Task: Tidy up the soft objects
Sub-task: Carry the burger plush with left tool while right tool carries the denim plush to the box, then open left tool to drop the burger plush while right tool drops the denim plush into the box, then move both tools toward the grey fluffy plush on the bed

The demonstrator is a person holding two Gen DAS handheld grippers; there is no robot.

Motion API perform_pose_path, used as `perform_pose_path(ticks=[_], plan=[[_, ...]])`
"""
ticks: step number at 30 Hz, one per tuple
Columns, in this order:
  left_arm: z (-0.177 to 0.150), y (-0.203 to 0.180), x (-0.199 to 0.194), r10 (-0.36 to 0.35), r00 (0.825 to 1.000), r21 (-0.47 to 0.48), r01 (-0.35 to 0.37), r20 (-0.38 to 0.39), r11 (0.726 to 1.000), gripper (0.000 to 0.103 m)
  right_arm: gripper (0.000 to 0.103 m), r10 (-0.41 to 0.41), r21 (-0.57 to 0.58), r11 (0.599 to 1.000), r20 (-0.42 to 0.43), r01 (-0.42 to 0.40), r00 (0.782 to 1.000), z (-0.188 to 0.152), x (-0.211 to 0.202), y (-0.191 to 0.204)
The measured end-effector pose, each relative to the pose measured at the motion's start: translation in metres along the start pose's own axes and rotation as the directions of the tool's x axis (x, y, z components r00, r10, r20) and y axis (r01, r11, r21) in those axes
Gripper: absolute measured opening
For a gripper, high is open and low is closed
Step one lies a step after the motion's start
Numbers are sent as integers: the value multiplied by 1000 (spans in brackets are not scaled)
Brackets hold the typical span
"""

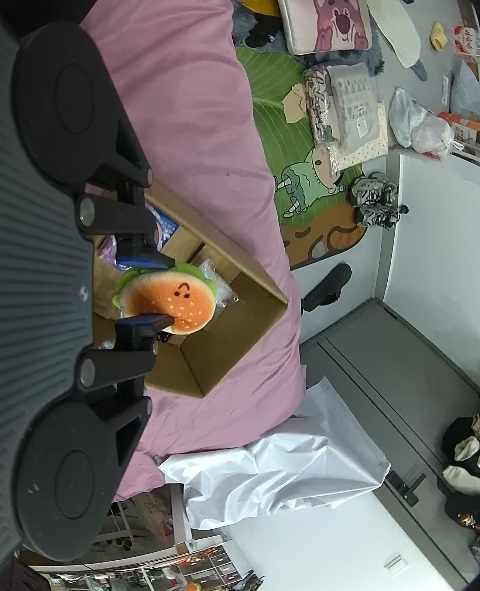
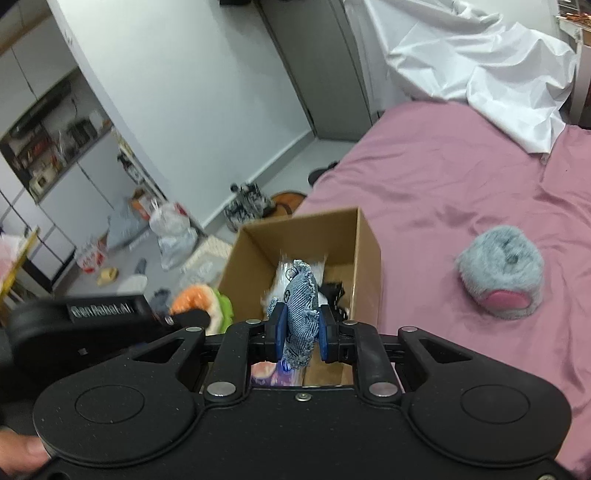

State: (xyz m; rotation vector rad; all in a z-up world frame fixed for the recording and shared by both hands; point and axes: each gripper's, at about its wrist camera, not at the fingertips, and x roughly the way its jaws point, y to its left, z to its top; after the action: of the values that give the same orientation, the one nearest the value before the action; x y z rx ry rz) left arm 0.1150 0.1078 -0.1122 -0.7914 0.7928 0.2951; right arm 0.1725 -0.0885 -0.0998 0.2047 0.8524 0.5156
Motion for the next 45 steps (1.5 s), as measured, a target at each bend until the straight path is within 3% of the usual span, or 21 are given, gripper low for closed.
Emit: perform_pose_path(ticks=[10,14,17,21,25,29,31,39,45], plan=[[8,7,13,-4,1000,-2,4,-24,1000,24,22,-53,-112,993,-108,41,993,-8,25,24],[9,3,19,3,999,13,-3,-40,1000,24,49,-59,-113,992,-90,48,994,-5,21,24],[8,-4,21,9,999,32,-8,-40,999,24,53,-53,-103,994,-84,44,995,-1,15,20],[8,-12,21,43,998,49,-41,-36,998,28,69,-56,-92,995,-62,50,997,3,7,11],[8,-19,17,66,998,62,-65,-22,996,42,75,-41,-59,998,-53,38,998,8,0,1],[6,-28,9,93,996,85,-92,-1,992,71,82,-31,-44,999,-33,29,999,9,-8,-7],[4,-35,6,109,994,114,-109,4,988,79,83,-35,-33,999,-25,34,999,9,-12,-12],[-9,-57,-1,159,987,193,-152,-22,969,91,83,-68,29,997,-3,68,998,9,-28,-37],[-15,-70,-10,144,989,202,-132,-44,970,93,88,-96,67,993,30,94,995,9,-44,-54]])
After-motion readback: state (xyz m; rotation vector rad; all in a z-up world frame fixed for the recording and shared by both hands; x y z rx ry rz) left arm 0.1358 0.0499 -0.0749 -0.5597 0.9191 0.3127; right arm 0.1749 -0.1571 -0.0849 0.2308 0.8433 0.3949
